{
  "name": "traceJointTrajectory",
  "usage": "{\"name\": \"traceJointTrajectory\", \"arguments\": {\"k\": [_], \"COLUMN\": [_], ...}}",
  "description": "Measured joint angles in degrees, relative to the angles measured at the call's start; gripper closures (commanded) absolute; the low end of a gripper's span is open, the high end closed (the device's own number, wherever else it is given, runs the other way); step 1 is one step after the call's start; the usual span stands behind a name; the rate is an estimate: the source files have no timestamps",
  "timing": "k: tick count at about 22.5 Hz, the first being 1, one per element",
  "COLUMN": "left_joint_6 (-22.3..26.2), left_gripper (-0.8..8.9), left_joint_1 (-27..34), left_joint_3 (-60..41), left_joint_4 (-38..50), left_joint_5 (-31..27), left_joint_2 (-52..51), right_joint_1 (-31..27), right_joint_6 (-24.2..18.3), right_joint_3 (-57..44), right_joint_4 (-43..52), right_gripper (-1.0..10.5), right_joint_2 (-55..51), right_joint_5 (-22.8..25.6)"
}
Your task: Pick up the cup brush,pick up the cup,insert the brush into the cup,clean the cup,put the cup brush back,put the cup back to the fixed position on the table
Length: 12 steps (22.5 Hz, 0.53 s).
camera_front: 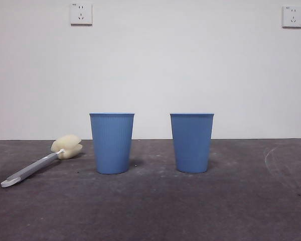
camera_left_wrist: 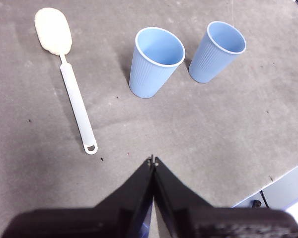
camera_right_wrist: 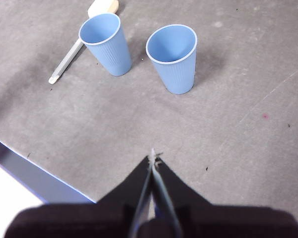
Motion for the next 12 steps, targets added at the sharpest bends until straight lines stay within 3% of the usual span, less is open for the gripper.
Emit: {"name": "traceJointTrajectory", "arguments": {"k": [1, 3, 4, 12], "left_joint_6": [0.0, -0.1, -0.2, -0.1], "left_gripper": [6.67, 2.94, 2.24, 2.25], "left_joint_1": [0.0, 0.0, -0.1, -3.1], "left_joint_3": [0.0, 0.2, 0.6, 6.6], "left_joint_4": [0.0, 0.0, 0.0, 0.4], "left_joint_5": [0.0, 0.0, 0.0, -2.0], "left_joint_2": [0.2, 0.9, 1.4, 11.4], "right_joint_1": [0.0, 0.0, 0.0, 0.0], "right_joint_6": [0.0, 0.0, 0.2, 1.0], "right_joint_3": [0.2, 0.4, 0.4, 0.5], "right_joint_4": [0.0, 0.0, 0.0, 0.0], "right_gripper": [8.0, 4.7, 3.7, 3.5], "right_joint_2": [0.2, 0.3, 0.3, 0.3], "right_joint_5": [0.0, 0.0, 0.0, -0.4]}}
